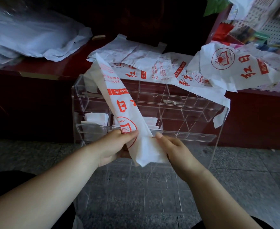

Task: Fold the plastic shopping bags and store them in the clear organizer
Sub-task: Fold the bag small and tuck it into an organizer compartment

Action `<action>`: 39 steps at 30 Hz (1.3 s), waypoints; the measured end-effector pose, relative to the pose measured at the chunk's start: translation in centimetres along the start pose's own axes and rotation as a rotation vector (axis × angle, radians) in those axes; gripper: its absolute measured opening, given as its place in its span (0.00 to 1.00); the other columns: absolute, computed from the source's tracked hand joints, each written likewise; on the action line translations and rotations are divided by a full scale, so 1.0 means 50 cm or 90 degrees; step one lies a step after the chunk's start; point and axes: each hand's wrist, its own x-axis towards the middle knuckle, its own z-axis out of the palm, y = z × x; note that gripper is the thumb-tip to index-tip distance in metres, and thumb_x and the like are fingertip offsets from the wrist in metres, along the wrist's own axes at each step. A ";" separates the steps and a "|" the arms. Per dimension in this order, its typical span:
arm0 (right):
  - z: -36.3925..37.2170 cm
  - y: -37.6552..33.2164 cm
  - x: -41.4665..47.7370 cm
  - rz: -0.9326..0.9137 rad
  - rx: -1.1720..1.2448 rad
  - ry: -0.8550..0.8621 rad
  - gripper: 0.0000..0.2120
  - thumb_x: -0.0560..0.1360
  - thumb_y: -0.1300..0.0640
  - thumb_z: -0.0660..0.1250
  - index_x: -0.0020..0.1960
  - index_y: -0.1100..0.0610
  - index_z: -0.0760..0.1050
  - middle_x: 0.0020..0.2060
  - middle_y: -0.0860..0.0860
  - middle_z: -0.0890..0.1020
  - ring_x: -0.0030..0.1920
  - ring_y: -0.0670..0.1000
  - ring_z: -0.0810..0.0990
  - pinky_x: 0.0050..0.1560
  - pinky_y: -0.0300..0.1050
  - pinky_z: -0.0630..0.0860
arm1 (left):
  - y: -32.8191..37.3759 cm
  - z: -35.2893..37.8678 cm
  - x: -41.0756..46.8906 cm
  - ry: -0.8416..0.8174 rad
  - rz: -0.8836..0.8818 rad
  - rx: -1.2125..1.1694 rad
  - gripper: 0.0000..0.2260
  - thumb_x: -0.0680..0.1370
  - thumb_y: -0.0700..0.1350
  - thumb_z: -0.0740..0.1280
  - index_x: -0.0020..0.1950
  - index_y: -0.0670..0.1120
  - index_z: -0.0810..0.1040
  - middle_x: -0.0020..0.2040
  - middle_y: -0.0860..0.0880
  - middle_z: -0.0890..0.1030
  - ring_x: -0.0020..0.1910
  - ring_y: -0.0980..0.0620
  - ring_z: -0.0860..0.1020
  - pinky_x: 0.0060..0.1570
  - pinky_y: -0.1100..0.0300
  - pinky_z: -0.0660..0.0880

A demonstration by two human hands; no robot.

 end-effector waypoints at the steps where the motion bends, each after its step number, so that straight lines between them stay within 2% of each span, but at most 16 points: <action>1: 0.000 0.000 0.001 0.001 -0.001 -0.002 0.15 0.78 0.53 0.57 0.42 0.56 0.80 0.38 0.50 0.83 0.41 0.48 0.79 0.43 0.36 0.75 | -0.001 -0.003 0.000 -0.022 -0.018 -0.029 0.07 0.76 0.45 0.60 0.46 0.45 0.77 0.35 0.51 0.84 0.34 0.54 0.81 0.34 0.60 0.79; 3: 0.003 0.001 0.001 -0.010 -0.012 0.004 0.15 0.77 0.53 0.57 0.41 0.54 0.81 0.37 0.47 0.83 0.40 0.46 0.80 0.44 0.36 0.75 | 0.000 -0.012 -0.003 -0.093 -0.039 -0.080 0.14 0.70 0.53 0.64 0.48 0.45 0.77 0.40 0.48 0.85 0.37 0.53 0.83 0.35 0.58 0.80; 5: 0.007 0.006 0.003 -0.020 -0.030 0.024 0.13 0.77 0.56 0.60 0.38 0.52 0.81 0.34 0.46 0.83 0.39 0.46 0.79 0.42 0.37 0.74 | 0.002 -0.021 -0.012 -0.186 -0.036 -0.079 0.24 0.60 0.57 0.75 0.50 0.46 0.78 0.45 0.48 0.85 0.43 0.52 0.83 0.39 0.58 0.80; 7: 0.010 0.011 0.005 -0.019 -0.037 0.046 0.13 0.76 0.57 0.62 0.37 0.51 0.81 0.35 0.49 0.82 0.39 0.49 0.77 0.41 0.41 0.72 | -0.003 -0.020 -0.020 -0.228 -0.018 -0.007 0.25 0.58 0.48 0.80 0.51 0.46 0.77 0.45 0.50 0.85 0.45 0.55 0.82 0.42 0.61 0.79; 10: 0.012 0.011 0.005 -0.014 -0.021 0.046 0.11 0.76 0.56 0.62 0.39 0.51 0.80 0.36 0.50 0.80 0.38 0.48 0.75 0.38 0.40 0.70 | -0.016 -0.007 -0.017 -0.072 0.034 0.075 0.09 0.71 0.34 0.69 0.47 0.45 0.77 0.41 0.53 0.84 0.44 0.56 0.81 0.48 0.62 0.78; 12: 0.010 0.013 0.004 -0.016 0.005 0.023 0.03 0.75 0.56 0.65 0.45 0.52 0.77 0.39 0.50 0.80 0.39 0.47 0.76 0.39 0.41 0.72 | -0.020 -0.005 -0.006 0.028 0.078 0.074 0.09 0.74 0.32 0.65 0.44 0.46 0.78 0.40 0.54 0.83 0.46 0.53 0.79 0.53 0.61 0.74; 15: 0.000 0.021 -0.001 0.028 0.002 -0.054 0.15 0.65 0.53 0.70 0.51 0.51 0.72 0.43 0.48 0.81 0.42 0.47 0.80 0.41 0.41 0.75 | -0.009 -0.013 0.001 0.100 0.115 0.048 0.09 0.73 0.33 0.66 0.42 0.48 0.78 0.39 0.57 0.82 0.46 0.57 0.78 0.51 0.61 0.72; 18: -0.007 0.018 -0.008 0.058 -0.128 -0.123 0.13 0.68 0.61 0.73 0.49 0.50 0.74 0.44 0.50 0.82 0.44 0.46 0.80 0.45 0.39 0.76 | 0.005 -0.023 0.007 0.145 0.135 0.027 0.08 0.73 0.34 0.66 0.43 0.47 0.77 0.44 0.53 0.80 0.47 0.54 0.78 0.53 0.57 0.73; 21: -0.010 0.012 -0.015 0.063 -0.174 -0.151 0.06 0.71 0.63 0.69 0.42 0.53 0.77 0.32 0.48 0.82 0.35 0.47 0.80 0.40 0.41 0.77 | 0.017 -0.037 0.010 0.174 0.143 0.007 0.07 0.74 0.35 0.65 0.42 0.47 0.76 0.43 0.51 0.80 0.43 0.54 0.78 0.40 0.59 0.78; 24: -0.021 0.001 -0.020 0.068 -0.192 -0.136 0.05 0.72 0.64 0.68 0.40 0.56 0.76 0.27 0.48 0.80 0.30 0.46 0.78 0.37 0.38 0.75 | 0.026 -0.055 0.015 0.215 0.136 0.021 0.06 0.75 0.37 0.64 0.43 0.48 0.75 0.45 0.52 0.79 0.45 0.52 0.77 0.30 0.62 0.77; 26: -0.031 -0.004 -0.021 0.035 -0.233 -0.085 0.03 0.72 0.62 0.68 0.40 0.58 0.76 0.30 0.50 0.78 0.33 0.48 0.75 0.39 0.41 0.71 | 0.027 -0.063 0.019 0.230 0.128 0.023 0.06 0.76 0.37 0.65 0.44 0.48 0.75 0.47 0.50 0.79 0.47 0.50 0.77 0.30 0.63 0.78; 28: -0.038 -0.007 -0.020 -0.014 -0.223 -0.033 0.01 0.72 0.60 0.69 0.42 0.56 0.76 0.37 0.52 0.78 0.40 0.51 0.76 0.43 0.44 0.70 | 0.024 -0.065 0.021 0.227 0.118 0.034 0.06 0.75 0.37 0.66 0.45 0.47 0.75 0.51 0.48 0.79 0.52 0.47 0.77 0.45 0.54 0.79; 31: -0.032 -0.007 -0.012 -0.132 -0.206 0.014 0.03 0.68 0.53 0.71 0.39 0.48 0.77 0.55 0.39 0.74 0.60 0.48 0.71 0.59 0.43 0.69 | 0.016 -0.053 0.017 0.174 0.120 0.077 0.08 0.74 0.36 0.67 0.48 0.47 0.76 0.53 0.47 0.79 0.55 0.47 0.76 0.60 0.49 0.72; 34: -0.018 -0.001 -0.001 -0.158 -0.131 0.016 0.04 0.65 0.51 0.67 0.36 0.50 0.80 0.59 0.34 0.70 0.66 0.41 0.66 0.64 0.43 0.64 | 0.004 -0.030 0.008 0.100 0.123 0.110 0.09 0.73 0.33 0.66 0.45 0.47 0.77 0.44 0.50 0.82 0.45 0.53 0.79 0.47 0.59 0.77; 37: -0.003 0.009 0.009 -0.114 -0.046 0.006 0.07 0.72 0.57 0.67 0.37 0.56 0.79 0.55 0.41 0.76 0.53 0.35 0.74 0.52 0.31 0.71 | -0.010 -0.009 -0.005 -0.006 0.091 0.136 0.11 0.73 0.31 0.65 0.42 0.47 0.78 0.32 0.55 0.83 0.34 0.59 0.80 0.33 0.65 0.78; 39: 0.009 0.017 0.014 -0.076 0.008 0.015 0.09 0.74 0.59 0.66 0.36 0.58 0.79 0.47 0.47 0.80 0.42 0.39 0.78 0.41 0.31 0.73 | -0.016 -0.006 -0.010 -0.048 0.062 0.154 0.12 0.73 0.29 0.63 0.40 0.45 0.78 0.30 0.55 0.82 0.32 0.61 0.80 0.31 0.65 0.77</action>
